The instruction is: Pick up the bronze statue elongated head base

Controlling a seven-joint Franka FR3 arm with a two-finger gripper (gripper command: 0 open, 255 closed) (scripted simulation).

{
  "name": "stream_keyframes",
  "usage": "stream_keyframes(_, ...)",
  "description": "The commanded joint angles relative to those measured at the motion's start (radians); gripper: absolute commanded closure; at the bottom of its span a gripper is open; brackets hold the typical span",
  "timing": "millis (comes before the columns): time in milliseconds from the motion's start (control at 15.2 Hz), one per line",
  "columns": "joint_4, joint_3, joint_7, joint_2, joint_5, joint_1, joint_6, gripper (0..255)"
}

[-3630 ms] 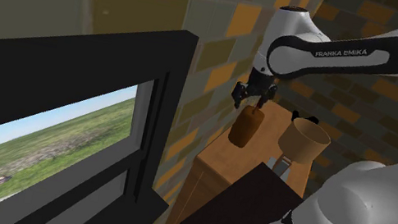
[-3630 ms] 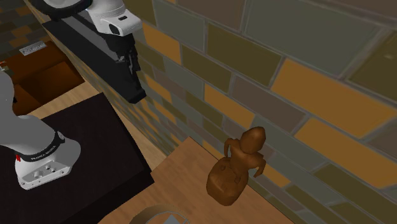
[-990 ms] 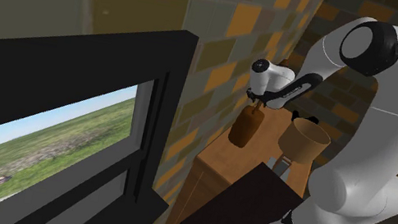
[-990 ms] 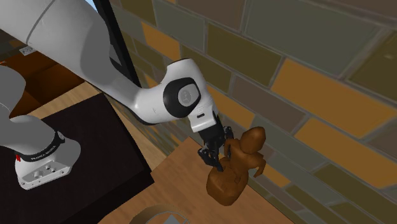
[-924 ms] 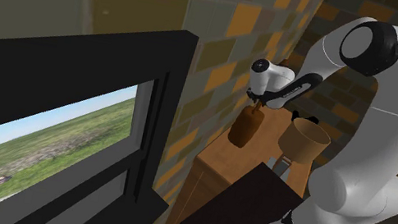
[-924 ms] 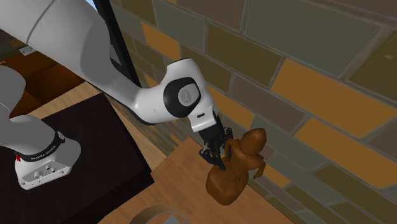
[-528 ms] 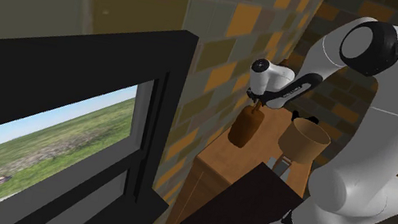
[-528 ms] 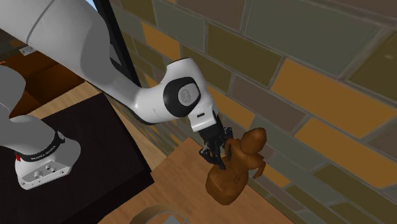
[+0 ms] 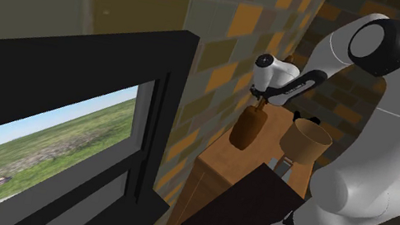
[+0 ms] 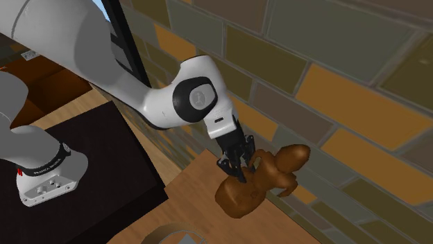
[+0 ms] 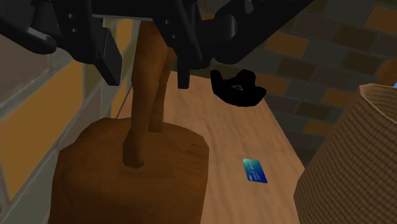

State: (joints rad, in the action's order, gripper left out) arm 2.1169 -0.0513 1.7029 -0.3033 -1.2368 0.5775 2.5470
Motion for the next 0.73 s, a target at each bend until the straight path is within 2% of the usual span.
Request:
stream_keyframes(0, 0.001, 0.004, -0.026, 0.022, 0.020, 0.003, -0.007, 255)
stream_keyframes(528, 0.005, 0.021, -0.135, 0.099, 0.110, 0.011, -0.045, 255)
stream_keyframes(660, 0.005, 0.021, -0.137, 0.100, 0.111, 0.011, -0.046, 255)
